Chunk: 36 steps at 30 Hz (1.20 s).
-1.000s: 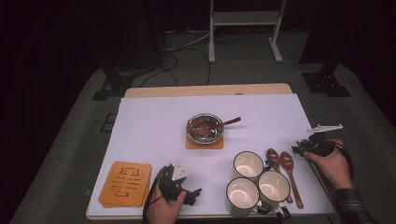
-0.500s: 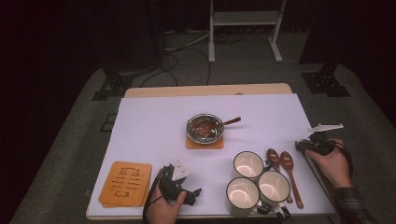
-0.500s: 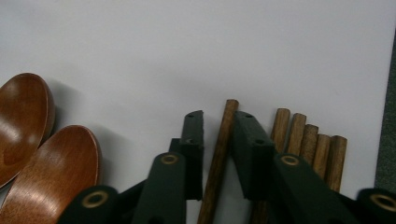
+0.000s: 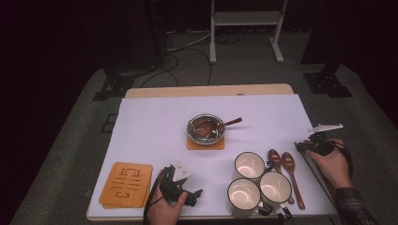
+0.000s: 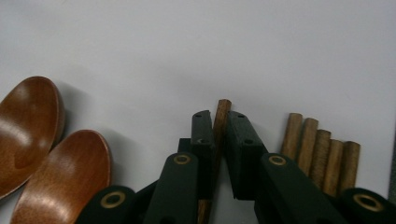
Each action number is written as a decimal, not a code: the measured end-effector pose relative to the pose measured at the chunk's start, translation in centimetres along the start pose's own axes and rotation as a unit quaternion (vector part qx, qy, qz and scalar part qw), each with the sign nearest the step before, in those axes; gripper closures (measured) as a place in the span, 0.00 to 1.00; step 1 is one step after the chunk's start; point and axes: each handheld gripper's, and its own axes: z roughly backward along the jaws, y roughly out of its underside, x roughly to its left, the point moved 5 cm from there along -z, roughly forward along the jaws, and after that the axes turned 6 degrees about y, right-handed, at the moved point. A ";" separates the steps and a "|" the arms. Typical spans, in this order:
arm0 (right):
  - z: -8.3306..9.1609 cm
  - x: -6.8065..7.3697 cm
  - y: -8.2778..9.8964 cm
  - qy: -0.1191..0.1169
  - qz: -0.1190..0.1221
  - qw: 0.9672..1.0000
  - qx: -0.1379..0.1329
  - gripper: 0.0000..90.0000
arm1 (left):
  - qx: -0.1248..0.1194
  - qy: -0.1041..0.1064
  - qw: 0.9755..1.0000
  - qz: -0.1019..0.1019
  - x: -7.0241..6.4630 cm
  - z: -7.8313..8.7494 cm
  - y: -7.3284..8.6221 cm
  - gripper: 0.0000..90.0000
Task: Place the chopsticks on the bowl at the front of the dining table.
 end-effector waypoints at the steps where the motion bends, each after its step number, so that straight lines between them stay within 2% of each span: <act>1: -0.1 0.2 -0.1 -0.002 0.003 1.000 0.001 0.90 | 0.000 0.000 1.000 0.000 0.0 0.0 0.0 0.00; 25: -0.9 3.1 -1.4 -0.032 0.031 0.999 0.005 0.92 | 0.000 0.000 1.000 0.000 0.0 0.0 0.0 0.00; 36: -1.9 3.8 -2.6 -0.035 0.030 0.999 0.006 0.92 | 0.000 0.000 1.000 0.000 0.0 0.0 0.0 0.00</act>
